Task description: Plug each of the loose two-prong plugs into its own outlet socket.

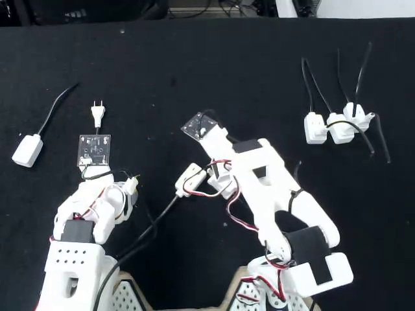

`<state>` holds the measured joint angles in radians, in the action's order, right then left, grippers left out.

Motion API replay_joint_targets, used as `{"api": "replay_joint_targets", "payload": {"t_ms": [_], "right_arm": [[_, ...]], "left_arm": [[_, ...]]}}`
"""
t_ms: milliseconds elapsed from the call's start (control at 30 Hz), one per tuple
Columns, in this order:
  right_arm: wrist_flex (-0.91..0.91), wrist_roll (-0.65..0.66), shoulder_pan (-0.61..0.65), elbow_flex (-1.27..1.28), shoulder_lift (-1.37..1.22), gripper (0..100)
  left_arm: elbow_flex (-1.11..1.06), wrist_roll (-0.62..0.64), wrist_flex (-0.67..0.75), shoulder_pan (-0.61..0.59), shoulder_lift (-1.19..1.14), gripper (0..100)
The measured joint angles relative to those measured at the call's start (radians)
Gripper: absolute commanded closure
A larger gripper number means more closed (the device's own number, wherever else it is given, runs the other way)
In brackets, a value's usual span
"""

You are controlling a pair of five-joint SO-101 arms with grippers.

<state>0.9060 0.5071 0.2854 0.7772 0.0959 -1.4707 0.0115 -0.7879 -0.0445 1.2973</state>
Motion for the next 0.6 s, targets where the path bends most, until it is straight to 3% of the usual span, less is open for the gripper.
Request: {"api": "replay_joint_targets", "payload": {"t_ms": [267, 600], "right_arm": [[-0.006, 0.0, 0.0, 0.0, 0.0, 91.3], [-0.031, -0.023, 0.0, 0.0, 0.0, 95.3]], "left_arm": [[0.0, 0.0, 0.0, 0.0, 0.0, 80], [0.0, 0.0, 0.0, 0.0, 0.0, 80]]}}
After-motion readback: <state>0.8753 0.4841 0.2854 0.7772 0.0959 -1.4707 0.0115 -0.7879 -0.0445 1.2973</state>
